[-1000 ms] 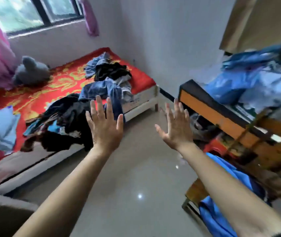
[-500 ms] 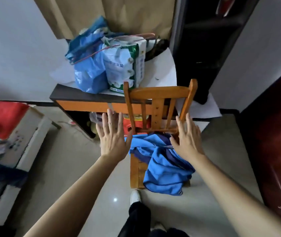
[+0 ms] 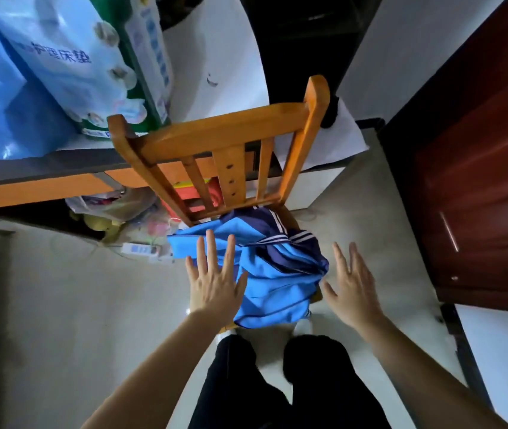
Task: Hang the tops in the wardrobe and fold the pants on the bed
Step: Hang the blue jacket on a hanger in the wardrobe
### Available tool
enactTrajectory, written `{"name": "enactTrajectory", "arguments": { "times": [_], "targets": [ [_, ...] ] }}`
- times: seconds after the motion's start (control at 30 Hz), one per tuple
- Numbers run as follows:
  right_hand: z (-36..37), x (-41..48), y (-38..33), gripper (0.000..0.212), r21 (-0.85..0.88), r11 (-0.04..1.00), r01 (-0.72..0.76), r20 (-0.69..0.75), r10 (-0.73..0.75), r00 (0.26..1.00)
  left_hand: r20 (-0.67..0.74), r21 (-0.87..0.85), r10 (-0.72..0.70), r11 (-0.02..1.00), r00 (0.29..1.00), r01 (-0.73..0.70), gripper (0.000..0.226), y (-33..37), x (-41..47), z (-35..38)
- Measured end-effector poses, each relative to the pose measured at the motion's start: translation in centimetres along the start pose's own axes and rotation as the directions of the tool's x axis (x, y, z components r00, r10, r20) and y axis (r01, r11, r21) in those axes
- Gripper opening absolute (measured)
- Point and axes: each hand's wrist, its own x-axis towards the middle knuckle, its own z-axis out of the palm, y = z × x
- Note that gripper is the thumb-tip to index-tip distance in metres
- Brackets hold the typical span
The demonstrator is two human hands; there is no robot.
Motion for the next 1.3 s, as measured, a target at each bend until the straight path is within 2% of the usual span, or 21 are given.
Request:
{"name": "enactTrajectory", "arguments": {
  "times": [0.1,0.23,0.33,0.4,0.47,0.53,0.6,0.73,0.87,1.0,1.13,1.2,1.3],
  "targets": [
    [2.7,1.9,1.0,0.085,0.074,0.997,-0.037,0.059,0.033,0.998,0.051,0.019,-0.004,1.0,0.999,0.003,0.085,1.1,3.0,2.8],
    [6.8,7.9,2.6,0.08,0.138,0.99,-0.002,0.109,-0.014,0.994,0.086,0.024,-0.087,0.996,0.993,0.085,0.096,3.4,9.3,7.1],
    [10.3,12.8,3.6,0.077,0.134,0.989,0.065,0.123,-0.082,0.989,0.131,0.053,-0.109,0.993,0.985,0.102,0.092,4.5,13.5,11.3],
    [12.5,15.8,4.3,0.074,0.159,0.982,0.101,0.19,-0.131,0.973,0.159,0.076,-0.138,0.989,0.978,0.127,0.076,5.1,15.1,14.0],
    [14.3,17.8,4.6,0.054,0.197,0.966,0.17,0.238,-0.215,0.947,0.086,0.05,-0.15,0.988,0.985,0.146,0.044,5.4,15.6,15.9],
    [15.9,18.5,4.6,0.032,0.243,0.945,0.219,0.199,-0.269,0.942,-0.031,-0.017,-0.175,0.984,0.984,0.175,0.025,5.2,15.3,17.4],
    [17.1,18.4,4.5,0.03,0.272,0.938,0.216,0.175,-0.269,0.947,-0.093,-0.08,-0.213,0.975,0.973,0.205,0.021,4.6,14.5,18.3],
    [17.9,16.6,4.3,0.031,0.337,0.928,0.159,0.175,-0.228,0.958,-0.1,-0.132,-0.221,0.969,0.97,0.207,0.023,3.5,12.9,18.1],
    [15.3,14.6,3.0,0.038,0.254,0.951,0.177,0.063,-0.199,0.978,-0.217,-0.249,-0.239,0.951,0.946,0.183,0.025,2.9,11.9,14.6],
    [8.2,12.4,-0.4,0.05,0.204,0.95,0.236,-0.105,-0.218,0.97,-0.384,-0.358,-0.284,0.923,0.879,0.142,0.036,2.9,10.7,6.8],
    [-1.2,10.5,-4.7,0.065,0.195,0.912,0.36,-0.189,-0.326,0.927,-0.561,-0.49,-0.351,0.871,0.75,0.042,0.037,2.9,8.1,-4.4],
    [-5.7,9.8,-7.1,0.059,0.147,0.873,0.466,-0.211,-0.432,0.877,-0.642,-0.53,-0.391,0.848,0.659,-0.012,0.032,2.5,6.2,-10.5],
    [-10.6,8.7,-10.1,0.028,0.121,0.868,0.481,-0.196,-0.454,0.869,-0.749,-0.571,-0.451,0.811,0.484,-0.128,0.026,1.2,3.8,-18.9]
  ]
}}
